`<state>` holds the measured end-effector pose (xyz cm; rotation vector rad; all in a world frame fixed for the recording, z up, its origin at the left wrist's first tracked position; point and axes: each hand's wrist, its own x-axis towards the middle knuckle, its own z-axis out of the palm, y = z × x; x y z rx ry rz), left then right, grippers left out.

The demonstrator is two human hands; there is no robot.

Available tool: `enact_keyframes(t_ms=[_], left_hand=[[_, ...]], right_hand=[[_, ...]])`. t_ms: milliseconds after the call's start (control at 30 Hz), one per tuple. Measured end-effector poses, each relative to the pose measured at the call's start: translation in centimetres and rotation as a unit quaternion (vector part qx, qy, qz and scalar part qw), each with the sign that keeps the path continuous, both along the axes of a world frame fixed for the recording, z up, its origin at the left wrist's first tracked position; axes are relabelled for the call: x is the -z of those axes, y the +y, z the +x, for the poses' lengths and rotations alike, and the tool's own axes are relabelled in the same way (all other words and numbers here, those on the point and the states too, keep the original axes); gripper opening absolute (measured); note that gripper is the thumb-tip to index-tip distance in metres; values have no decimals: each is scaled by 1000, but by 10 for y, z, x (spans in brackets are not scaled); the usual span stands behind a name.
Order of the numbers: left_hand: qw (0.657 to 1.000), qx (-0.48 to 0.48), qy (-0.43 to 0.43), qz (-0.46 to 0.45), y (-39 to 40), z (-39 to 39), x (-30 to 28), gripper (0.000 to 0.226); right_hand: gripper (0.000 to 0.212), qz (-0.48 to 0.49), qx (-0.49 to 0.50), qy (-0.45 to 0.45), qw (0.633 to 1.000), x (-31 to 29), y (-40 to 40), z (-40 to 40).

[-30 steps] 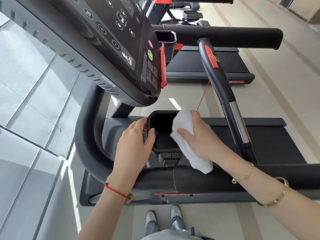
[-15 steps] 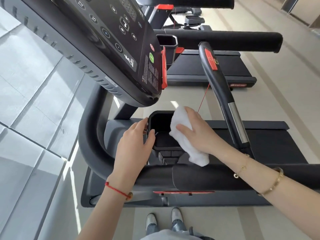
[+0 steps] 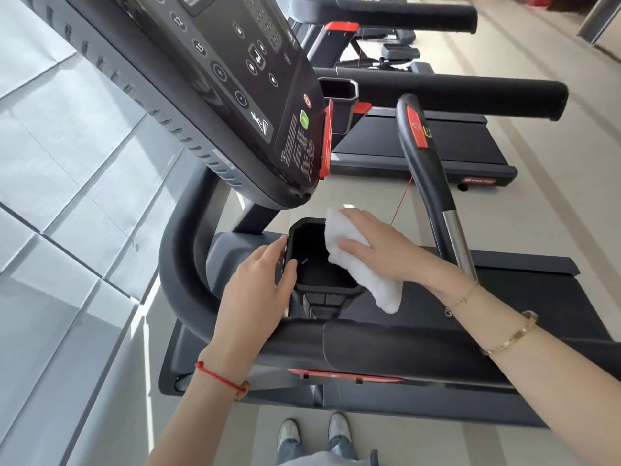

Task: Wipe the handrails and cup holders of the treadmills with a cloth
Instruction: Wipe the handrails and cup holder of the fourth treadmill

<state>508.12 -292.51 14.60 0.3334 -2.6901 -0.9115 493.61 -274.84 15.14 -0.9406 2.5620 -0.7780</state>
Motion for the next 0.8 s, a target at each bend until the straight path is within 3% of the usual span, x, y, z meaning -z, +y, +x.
enact_keyframes(t_ms=[67,233,433,533,800], left_hand=[[1000,6,-2,-4,0,3,0,46],[1000,21,7,-2,-3,22,-1,44],[998,56,11,-20,-11,47,-2,39],[997,70,12,-42,-15,56,0,36],[994,87,41,-46,-19,64,-1,28]], right_hand=[[56,-39,26,-37,998,-1,10,13],[46,-97,50,-28,994,-22,28,49],[43,27,-88,7,996,-30,13,97],[39,78,-62,58,993,-23,-6,106],[29,81,15,120,989,-22,17,113]])
